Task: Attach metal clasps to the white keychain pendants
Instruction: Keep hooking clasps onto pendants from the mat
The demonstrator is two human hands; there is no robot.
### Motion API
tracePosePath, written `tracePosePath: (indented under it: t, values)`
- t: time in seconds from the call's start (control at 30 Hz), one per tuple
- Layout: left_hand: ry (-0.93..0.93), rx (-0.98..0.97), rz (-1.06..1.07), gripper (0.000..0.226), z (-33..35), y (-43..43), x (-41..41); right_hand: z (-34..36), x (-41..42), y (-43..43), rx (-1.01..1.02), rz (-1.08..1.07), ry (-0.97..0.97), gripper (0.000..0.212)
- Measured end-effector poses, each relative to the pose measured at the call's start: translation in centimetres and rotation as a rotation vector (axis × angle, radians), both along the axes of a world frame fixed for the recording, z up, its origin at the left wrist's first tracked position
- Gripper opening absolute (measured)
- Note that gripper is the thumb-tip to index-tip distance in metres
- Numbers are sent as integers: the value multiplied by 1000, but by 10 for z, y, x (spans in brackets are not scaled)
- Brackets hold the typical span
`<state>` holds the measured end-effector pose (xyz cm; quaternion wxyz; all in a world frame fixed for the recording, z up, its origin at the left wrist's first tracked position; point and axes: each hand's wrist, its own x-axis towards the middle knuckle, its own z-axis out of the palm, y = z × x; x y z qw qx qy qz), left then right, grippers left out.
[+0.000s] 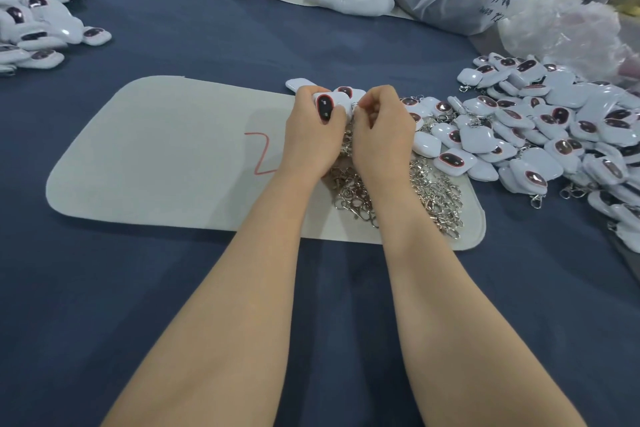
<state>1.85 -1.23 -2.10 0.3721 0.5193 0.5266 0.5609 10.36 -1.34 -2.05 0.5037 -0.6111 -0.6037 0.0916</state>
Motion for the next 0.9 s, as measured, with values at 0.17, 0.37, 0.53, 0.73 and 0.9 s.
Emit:
tracePosePath:
  t: [0.17,0.37,0.53,0.73,0.9]
  values:
    - [34,44,-2,14,1,-2,0,-2,1,0,6,-1,-95,9]
    - [-215,-56,-25,10,7,-2,0,4,-2,-3,3,63,92,21]
    - [-586,-280,-119,19,11,0,-2,8,-2,-2,-42,93,259,16]
    - [-734,-311,-57,17,12,1,-6,9,-4,-4,36,97,279,9]
    - [-795,-317,-17,16,12,-1,-9,8,-5,-6,94,87,160,7]
